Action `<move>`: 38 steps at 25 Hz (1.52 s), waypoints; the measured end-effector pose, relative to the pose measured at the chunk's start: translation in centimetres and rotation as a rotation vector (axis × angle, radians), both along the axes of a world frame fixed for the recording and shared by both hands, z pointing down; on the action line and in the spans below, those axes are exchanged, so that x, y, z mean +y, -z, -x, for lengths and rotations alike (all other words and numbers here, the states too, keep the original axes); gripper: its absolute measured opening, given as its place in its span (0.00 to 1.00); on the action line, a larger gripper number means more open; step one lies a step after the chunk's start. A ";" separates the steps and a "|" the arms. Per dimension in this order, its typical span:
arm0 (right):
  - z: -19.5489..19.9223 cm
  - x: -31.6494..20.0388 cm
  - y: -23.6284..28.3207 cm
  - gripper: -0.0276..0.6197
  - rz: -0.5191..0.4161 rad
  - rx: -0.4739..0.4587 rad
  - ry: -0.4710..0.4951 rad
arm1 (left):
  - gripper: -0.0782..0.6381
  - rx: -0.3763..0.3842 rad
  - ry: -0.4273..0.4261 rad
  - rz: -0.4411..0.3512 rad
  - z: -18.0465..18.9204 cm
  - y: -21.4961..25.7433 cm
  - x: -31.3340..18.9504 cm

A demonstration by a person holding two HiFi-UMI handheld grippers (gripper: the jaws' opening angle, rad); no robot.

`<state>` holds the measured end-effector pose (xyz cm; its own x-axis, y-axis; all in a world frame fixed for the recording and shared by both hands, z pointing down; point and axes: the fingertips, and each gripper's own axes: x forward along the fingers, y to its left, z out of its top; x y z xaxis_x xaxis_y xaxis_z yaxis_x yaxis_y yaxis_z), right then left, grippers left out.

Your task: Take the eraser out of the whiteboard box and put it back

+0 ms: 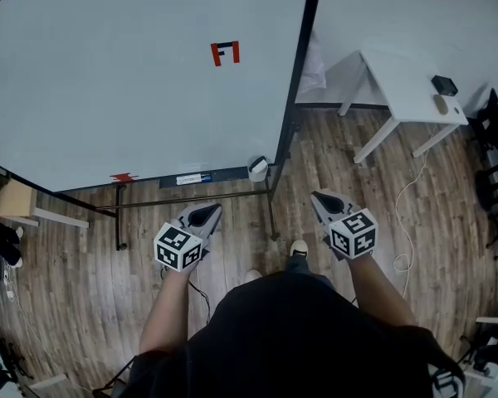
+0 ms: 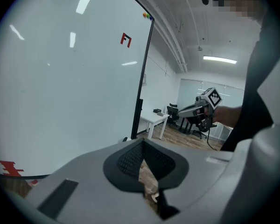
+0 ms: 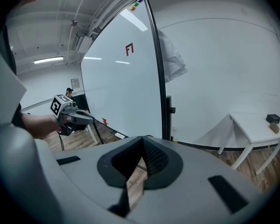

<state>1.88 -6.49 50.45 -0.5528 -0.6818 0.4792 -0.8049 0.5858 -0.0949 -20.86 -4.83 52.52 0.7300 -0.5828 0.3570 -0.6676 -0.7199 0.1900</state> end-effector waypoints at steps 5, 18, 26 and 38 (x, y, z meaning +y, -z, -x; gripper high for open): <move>-1.1 -2.6 -0.6 0.03 0.008 -0.011 0.033 | 0.13 -0.011 0.038 0.002 -1.2 -0.1 -2.2; -3.5 -9.1 -0.9 0.03 0.026 -0.013 0.128 | 0.13 -0.019 0.117 0.014 -4.5 -0.1 -7.9; -4.3 -11.0 -1.7 0.03 0.041 -0.015 0.159 | 0.13 -0.042 0.156 0.018 -5.3 -0.5 -9.8; -5.1 -12.4 -3.0 0.03 0.077 -0.008 0.202 | 0.13 -0.097 0.144 0.038 -7.2 -2.5 -12.0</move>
<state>6.96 -18.89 53.48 -0.6785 -0.5183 0.5205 -0.6706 0.7262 -0.1511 -13.62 -16.80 55.00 0.6010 -0.6637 0.4454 -0.7799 -0.6089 0.1451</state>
